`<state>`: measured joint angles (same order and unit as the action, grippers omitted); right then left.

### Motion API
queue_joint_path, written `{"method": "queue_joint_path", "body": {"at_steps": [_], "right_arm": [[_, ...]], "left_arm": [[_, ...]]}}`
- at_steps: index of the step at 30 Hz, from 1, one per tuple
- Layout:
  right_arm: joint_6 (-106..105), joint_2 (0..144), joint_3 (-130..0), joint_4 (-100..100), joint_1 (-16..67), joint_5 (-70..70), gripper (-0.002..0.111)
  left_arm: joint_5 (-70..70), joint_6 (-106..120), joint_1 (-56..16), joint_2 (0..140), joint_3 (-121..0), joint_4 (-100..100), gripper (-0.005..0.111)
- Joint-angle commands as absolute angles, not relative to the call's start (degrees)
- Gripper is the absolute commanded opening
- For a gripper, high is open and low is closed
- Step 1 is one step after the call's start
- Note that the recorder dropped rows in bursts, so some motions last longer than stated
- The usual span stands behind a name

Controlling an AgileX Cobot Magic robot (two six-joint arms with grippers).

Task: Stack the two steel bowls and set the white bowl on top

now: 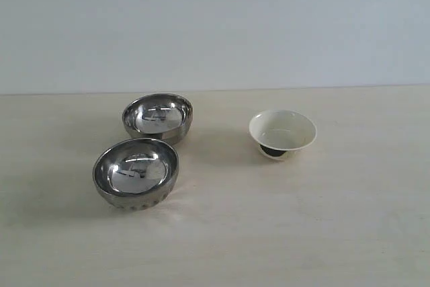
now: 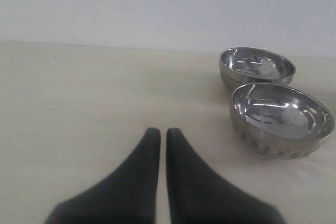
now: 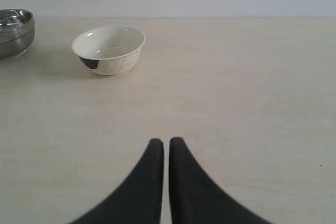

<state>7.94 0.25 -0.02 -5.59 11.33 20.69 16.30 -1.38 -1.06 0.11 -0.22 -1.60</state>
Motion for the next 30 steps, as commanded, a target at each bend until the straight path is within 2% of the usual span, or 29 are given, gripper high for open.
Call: {"method": "queue_joint_path", "body": {"at_steps": [1,21,25,30], "right_arm": [[7.77,0.00,0.00,-5.64,10.96,20.40,0.000],[7.77,0.00,0.00,-5.64,10.96,20.40,0.000],[7.77,0.00,0.00,-5.64,10.96,20.40,0.000],[7.77,0.00,0.00,-5.64,10.96,20.40,0.000]], "left_arm": [[16.27,-1.86,-1.26,0.00,0.00,-2.10,0.004],[16.27,-2.14,-1.25,0.00,0.00,-2.58,0.004],[19.36,-16.70,-1.25,0.00,0.00,-20.86,0.004],[20.77,-18.45,-1.25,0.00,0.00,-32.44,0.004]]}}
